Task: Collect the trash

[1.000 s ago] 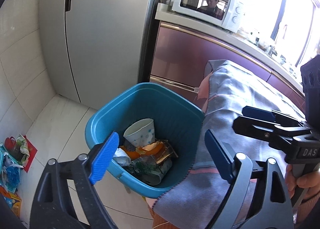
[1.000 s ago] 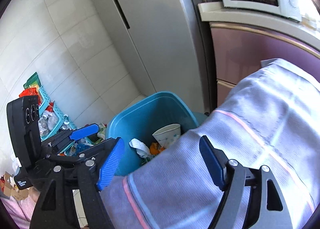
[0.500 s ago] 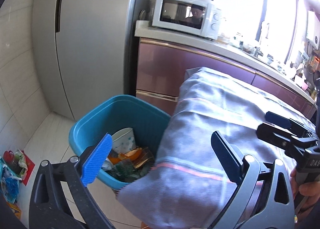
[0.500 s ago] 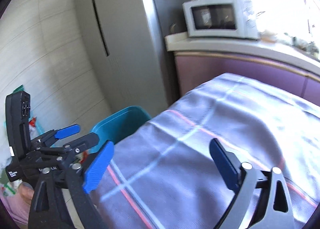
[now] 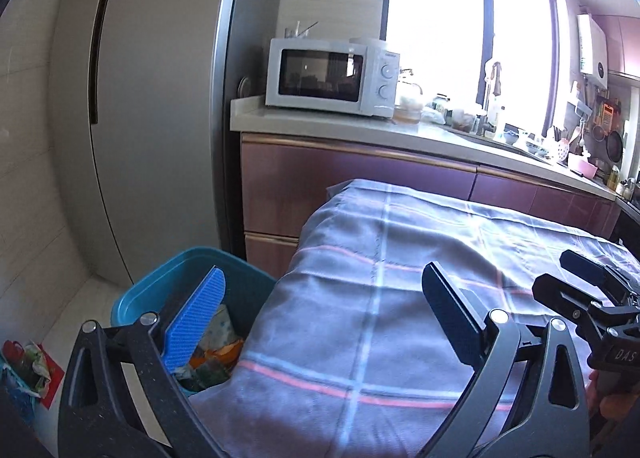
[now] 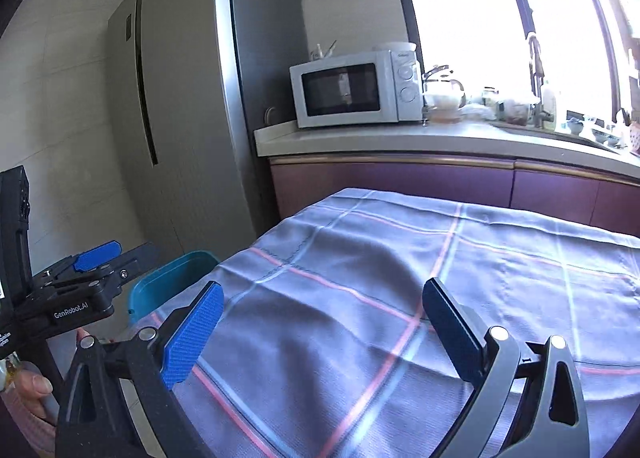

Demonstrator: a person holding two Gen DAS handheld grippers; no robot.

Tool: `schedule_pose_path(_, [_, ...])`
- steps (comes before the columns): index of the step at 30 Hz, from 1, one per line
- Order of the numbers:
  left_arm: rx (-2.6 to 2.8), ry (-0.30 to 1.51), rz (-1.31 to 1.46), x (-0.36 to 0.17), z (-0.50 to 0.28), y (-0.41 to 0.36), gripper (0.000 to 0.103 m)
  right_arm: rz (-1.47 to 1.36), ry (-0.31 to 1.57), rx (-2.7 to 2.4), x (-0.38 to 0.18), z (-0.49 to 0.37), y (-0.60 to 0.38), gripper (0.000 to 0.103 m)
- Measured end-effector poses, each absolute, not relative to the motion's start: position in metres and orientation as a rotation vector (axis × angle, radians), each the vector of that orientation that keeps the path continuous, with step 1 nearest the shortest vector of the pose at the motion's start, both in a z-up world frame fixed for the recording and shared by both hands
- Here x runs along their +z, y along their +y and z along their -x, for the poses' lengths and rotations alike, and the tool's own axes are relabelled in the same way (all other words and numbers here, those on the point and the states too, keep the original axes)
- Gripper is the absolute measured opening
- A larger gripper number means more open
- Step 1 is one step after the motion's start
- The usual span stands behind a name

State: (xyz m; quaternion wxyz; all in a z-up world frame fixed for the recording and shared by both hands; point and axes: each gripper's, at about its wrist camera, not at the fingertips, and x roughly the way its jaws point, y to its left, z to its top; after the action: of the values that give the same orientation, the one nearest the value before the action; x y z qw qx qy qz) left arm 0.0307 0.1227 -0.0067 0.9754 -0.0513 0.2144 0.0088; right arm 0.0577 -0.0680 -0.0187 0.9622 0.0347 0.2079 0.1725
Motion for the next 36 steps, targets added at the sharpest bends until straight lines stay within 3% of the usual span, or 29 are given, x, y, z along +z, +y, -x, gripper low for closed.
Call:
schedule_pose_path(15, [-0.039, 0.311, 0.042, 0.016, -0.012, 0.068, 0.097, -0.11, 0.3, 0.172, -0.013, -0.016, -0.122, 0.096])
schedule_pose_path(36, [-0.058, 0.276, 0.025, 0.014, -0.003, 0.054, 0.097, -0.118, 0.26, 0.097, -0.009, 0.003, -0.14, 0.096])
